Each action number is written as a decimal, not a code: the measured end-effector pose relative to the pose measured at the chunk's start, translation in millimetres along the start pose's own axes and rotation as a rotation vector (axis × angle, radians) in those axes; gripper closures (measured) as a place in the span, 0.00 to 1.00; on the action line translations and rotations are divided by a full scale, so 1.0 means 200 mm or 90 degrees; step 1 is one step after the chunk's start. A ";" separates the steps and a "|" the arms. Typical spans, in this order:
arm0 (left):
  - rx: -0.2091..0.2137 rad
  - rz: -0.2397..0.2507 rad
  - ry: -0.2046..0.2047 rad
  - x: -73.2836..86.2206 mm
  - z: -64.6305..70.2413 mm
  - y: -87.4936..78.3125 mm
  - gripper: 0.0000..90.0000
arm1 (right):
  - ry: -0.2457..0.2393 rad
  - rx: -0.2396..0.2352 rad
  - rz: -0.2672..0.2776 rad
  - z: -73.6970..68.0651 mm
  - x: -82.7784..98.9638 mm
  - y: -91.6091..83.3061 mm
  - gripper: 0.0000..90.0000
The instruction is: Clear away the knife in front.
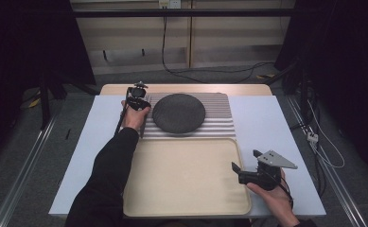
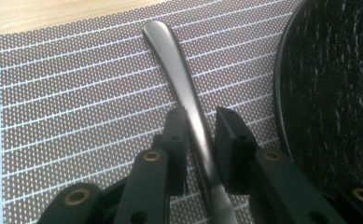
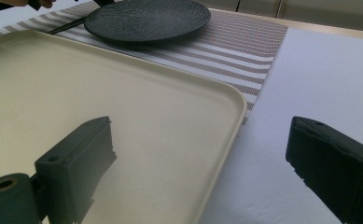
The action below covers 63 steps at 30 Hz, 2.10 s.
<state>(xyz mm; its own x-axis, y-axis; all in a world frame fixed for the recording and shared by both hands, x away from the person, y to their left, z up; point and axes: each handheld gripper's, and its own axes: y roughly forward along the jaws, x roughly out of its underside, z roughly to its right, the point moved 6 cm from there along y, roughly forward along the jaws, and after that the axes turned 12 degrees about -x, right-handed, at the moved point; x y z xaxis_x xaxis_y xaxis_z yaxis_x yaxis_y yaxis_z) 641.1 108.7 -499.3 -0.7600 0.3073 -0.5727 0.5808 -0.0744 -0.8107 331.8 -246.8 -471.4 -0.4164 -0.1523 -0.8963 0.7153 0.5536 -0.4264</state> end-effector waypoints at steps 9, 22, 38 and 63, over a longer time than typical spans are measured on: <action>0.006 -0.028 0.006 -0.01 0.00 -0.01 0.88 | 0.001 -0.001 -0.001 0.00 0.00 0.00 0.08; 0.011 -0.033 0.025 -0.01 0.01 -0.01 0.89 | 0.003 -0.002 -0.003 0.00 0.00 0.00 0.08; 0.022 -0.037 0.036 0.01 0.01 -0.04 0.89 | 0.003 -0.001 -0.001 0.00 0.00 -0.01 0.08; 0.060 -0.007 0.051 -0.04 -0.02 -0.21 0.89 | 0.005 -0.001 -0.003 0.00 0.00 0.00 0.08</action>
<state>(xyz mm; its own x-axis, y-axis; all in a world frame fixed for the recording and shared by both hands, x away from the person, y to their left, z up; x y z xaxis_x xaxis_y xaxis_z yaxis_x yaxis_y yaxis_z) 624.1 112.7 -459.6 -0.7377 0.3837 -0.5556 0.5402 -0.1581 -0.8265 331.5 -246.2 -472.0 -0.4247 -0.1481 -0.8931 0.7122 0.5544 -0.4306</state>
